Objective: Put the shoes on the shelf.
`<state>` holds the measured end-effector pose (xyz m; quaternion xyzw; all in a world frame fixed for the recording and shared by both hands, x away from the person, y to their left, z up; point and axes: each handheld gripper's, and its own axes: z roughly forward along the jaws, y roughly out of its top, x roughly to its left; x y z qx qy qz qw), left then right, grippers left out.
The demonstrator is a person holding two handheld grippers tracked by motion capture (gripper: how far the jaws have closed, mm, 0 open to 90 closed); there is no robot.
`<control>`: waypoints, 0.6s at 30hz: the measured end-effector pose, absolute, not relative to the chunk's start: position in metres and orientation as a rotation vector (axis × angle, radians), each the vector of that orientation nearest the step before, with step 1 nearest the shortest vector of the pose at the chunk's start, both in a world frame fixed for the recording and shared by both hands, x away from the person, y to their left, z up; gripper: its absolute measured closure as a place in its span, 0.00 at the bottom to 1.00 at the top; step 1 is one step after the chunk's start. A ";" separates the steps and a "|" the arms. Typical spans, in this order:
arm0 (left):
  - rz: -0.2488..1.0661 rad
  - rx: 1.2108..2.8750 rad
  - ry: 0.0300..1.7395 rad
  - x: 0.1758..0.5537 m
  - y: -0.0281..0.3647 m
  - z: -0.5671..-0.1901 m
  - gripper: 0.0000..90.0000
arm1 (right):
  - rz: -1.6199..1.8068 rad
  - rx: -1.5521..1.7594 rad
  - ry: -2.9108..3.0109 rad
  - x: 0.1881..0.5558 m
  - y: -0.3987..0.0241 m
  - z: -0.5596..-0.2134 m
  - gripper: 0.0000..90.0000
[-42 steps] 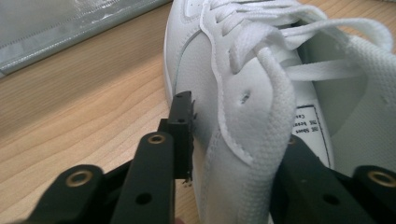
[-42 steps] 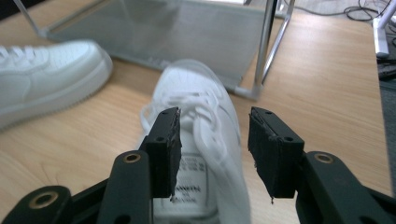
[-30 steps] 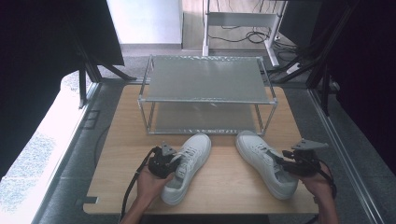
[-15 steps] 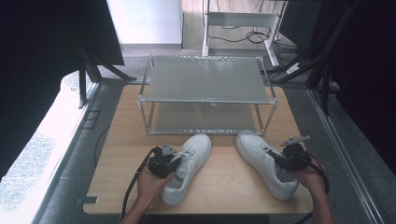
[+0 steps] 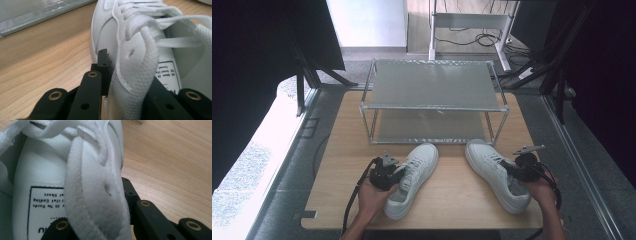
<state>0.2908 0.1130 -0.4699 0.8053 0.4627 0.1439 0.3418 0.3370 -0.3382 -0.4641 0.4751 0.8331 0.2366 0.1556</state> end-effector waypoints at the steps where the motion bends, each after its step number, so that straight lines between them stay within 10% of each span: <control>1: 0.374 2.090 1.204 0.291 0.113 -0.470 0.91 | 0.685 1.366 2.384 0.337 -0.339 -0.464 0.94; 18: 0.270 1.984 1.171 0.290 0.126 -0.467 0.91 | 0.843 1.427 2.317 0.329 -0.348 -0.461 0.95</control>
